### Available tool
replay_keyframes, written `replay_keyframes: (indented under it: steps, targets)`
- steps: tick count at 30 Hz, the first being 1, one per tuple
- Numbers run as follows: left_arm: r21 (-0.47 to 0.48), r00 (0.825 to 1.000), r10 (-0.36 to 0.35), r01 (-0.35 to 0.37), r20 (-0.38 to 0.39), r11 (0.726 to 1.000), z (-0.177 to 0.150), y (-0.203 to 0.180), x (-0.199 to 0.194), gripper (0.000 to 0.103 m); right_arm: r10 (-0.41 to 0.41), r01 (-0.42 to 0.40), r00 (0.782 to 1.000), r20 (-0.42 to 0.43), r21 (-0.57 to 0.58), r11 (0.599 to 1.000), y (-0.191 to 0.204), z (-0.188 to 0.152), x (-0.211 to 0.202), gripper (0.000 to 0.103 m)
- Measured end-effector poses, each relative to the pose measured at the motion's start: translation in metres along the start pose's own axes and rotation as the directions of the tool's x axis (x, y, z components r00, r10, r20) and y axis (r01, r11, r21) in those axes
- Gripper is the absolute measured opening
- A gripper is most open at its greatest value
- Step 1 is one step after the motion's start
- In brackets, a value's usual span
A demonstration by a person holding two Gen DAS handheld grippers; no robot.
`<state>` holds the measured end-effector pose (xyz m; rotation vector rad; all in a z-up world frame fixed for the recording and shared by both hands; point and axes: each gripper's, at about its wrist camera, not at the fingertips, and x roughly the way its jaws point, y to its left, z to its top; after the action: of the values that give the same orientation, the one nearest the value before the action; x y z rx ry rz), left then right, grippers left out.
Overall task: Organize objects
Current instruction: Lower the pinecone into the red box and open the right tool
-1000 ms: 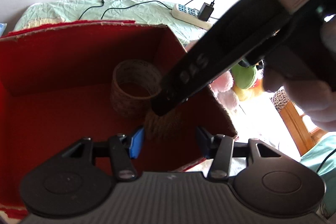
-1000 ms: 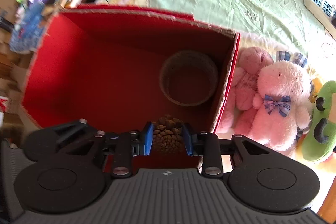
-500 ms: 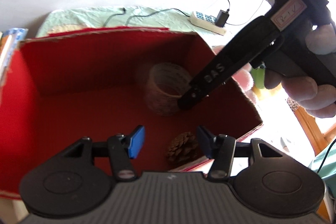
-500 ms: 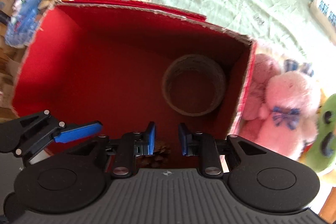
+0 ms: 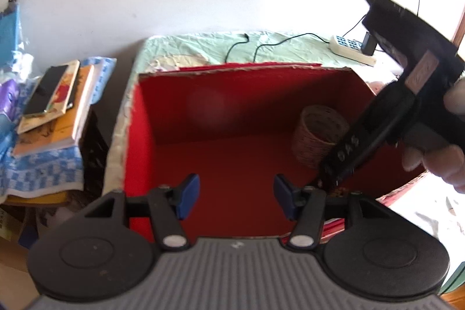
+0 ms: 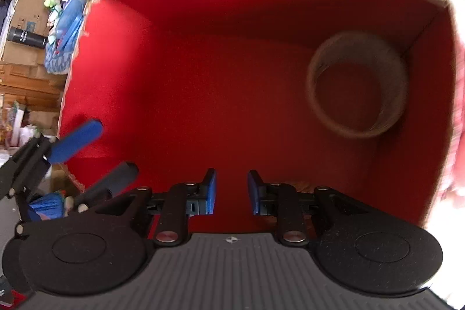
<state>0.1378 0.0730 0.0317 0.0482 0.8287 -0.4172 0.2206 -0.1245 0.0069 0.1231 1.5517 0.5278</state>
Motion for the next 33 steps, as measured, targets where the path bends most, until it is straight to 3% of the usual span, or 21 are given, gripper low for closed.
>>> replay_keyframes:
  steps: [5,10,15,18,24,33]
  targets:
    - [-0.001,1.000,-0.006,0.006,-0.010,1.000,-0.002,-0.001,0.001,0.062,-0.130,0.127,0.990,-0.055,-0.054,0.990,0.004,-0.004,0.013,0.024]
    - [0.013,0.999,-0.018,0.019,-0.027,1.000,-0.002,-0.007,0.012,0.064,-0.271,0.269,0.963,-0.012,-0.089,0.959,0.000,-0.003,0.007,0.024]
    - [0.031,0.999,-0.044,0.045,-0.028,0.999,0.000,-0.013,0.015,0.066,-0.277,0.280,0.960,0.049,-0.103,0.954,0.004,-0.005,-0.002,0.025]
    - [0.042,0.998,-0.050,0.051,-0.026,0.998,0.001,-0.019,0.016,0.067,-0.231,0.238,0.969,0.089,-0.077,0.968,0.003,-0.008,-0.013,0.025]
    - [0.034,0.998,-0.031,0.033,-0.057,0.999,0.004,-0.027,0.020,0.071,-0.175,0.185,0.967,0.184,-0.036,0.982,-0.005,-0.021,-0.036,0.025]
    - [0.007,0.994,0.068,-0.067,-0.088,0.998,0.012,-0.047,0.015,0.081,-0.120,0.138,0.923,0.366,-0.022,0.990,-0.004,-0.048,-0.071,0.026]
